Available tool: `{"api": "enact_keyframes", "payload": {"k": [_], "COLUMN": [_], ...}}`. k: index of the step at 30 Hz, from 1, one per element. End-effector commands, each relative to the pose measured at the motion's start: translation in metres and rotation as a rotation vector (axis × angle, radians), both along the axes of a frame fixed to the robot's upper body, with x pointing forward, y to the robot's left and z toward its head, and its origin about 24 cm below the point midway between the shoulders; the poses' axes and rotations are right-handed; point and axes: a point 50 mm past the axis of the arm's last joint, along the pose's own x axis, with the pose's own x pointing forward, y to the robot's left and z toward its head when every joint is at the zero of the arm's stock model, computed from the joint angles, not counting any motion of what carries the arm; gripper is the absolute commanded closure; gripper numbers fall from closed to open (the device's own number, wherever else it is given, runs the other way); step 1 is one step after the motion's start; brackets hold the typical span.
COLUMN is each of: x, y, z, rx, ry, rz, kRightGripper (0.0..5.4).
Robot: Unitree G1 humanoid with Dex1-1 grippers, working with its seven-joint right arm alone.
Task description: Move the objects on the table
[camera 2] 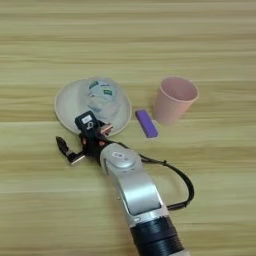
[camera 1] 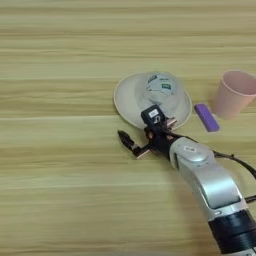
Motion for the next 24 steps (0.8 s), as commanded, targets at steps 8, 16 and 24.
{"api": "enact_keyframes", "payload": {"k": [8,16,24], "x": [-0.018,-0.053,-0.067], "y": [0.005,-0.034,-0.062], "z": [0.063,0.055,0.031], "rx": [0.076,0.012,-0.054], "ry": [-0.359,-0.329,-0.238], "rz": [0.087,-0.001,-0.073], "kRightGripper": [0.05,0.05,0.05]}}
